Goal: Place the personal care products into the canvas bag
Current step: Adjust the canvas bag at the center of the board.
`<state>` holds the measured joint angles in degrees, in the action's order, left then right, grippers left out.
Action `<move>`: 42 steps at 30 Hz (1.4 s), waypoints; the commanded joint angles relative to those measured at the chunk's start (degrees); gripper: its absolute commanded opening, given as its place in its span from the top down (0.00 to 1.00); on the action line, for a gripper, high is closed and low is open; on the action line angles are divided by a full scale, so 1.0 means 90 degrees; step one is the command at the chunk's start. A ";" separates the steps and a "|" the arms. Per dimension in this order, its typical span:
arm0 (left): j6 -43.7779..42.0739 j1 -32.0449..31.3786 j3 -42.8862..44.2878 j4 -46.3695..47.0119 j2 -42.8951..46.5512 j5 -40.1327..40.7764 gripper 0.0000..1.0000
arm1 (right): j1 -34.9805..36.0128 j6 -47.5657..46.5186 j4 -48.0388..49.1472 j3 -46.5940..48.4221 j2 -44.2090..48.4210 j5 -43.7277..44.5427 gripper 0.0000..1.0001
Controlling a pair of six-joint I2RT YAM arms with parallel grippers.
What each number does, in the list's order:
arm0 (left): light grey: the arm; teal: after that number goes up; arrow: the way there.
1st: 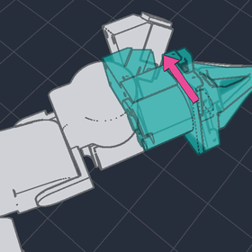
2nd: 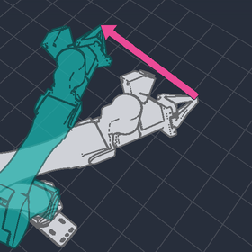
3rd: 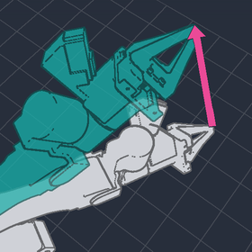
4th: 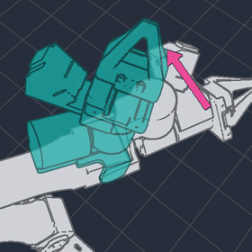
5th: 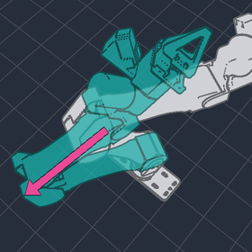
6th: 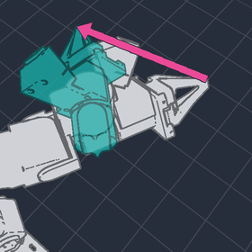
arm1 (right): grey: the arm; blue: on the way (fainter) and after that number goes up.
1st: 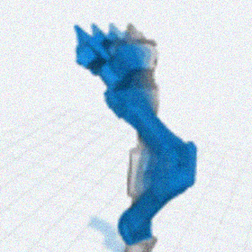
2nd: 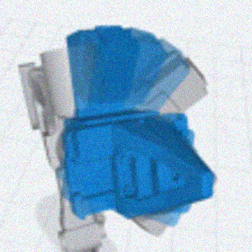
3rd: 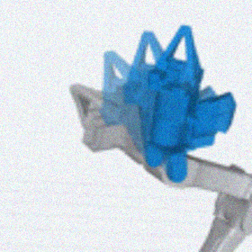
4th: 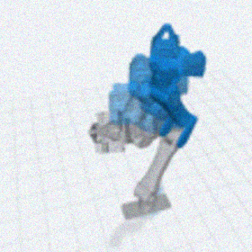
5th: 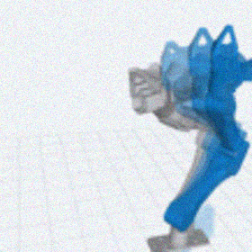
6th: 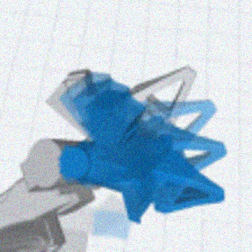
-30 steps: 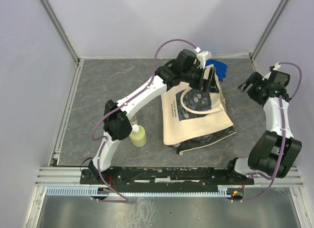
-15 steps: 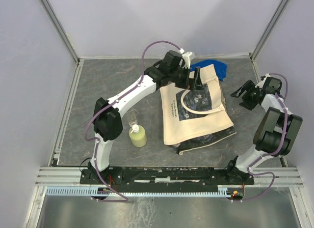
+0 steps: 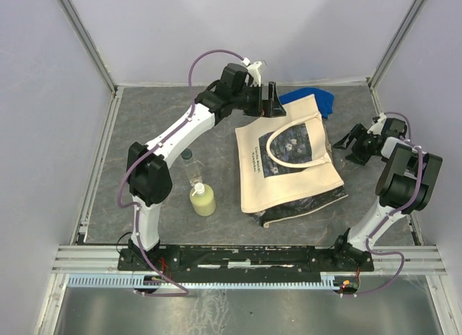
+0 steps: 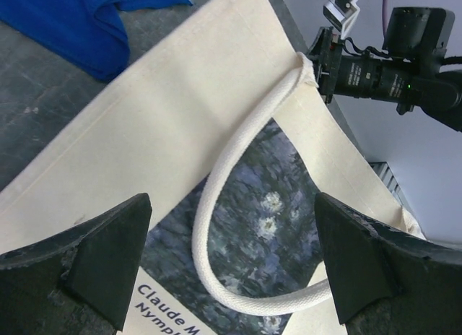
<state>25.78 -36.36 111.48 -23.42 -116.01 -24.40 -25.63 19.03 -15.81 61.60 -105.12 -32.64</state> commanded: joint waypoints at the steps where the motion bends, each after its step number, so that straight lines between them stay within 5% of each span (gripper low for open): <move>1: 0.0221 0.0202 -0.0008 0.0445 0.0184 -0.0219 0.00 | -0.0005 -0.0202 0.0518 -0.0066 -0.0139 -0.0588 0.19; 23: 0.0199 0.0263 -0.0033 0.0414 0.0219 -0.0247 0.00 | 0.0966 -0.1017 -0.0452 -0.0418 0.0278 -0.0912 0.22; 30: 0.0235 0.0258 -0.0065 0.0433 0.0206 -0.0286 0.00 | 0.0610 -0.0909 -0.0825 0.0282 0.0719 -0.0364 0.16; 42: 0.0212 0.0260 -0.0101 0.0434 0.0254 -0.0296 0.00 | 0.0247 -0.0239 0.0329 0.0171 0.0731 -0.1411 0.00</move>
<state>26.13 -33.87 110.59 -22.15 -116.01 -25.78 -23.75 15.57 -17.50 63.70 -98.74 -40.86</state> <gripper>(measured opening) 0.997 0.994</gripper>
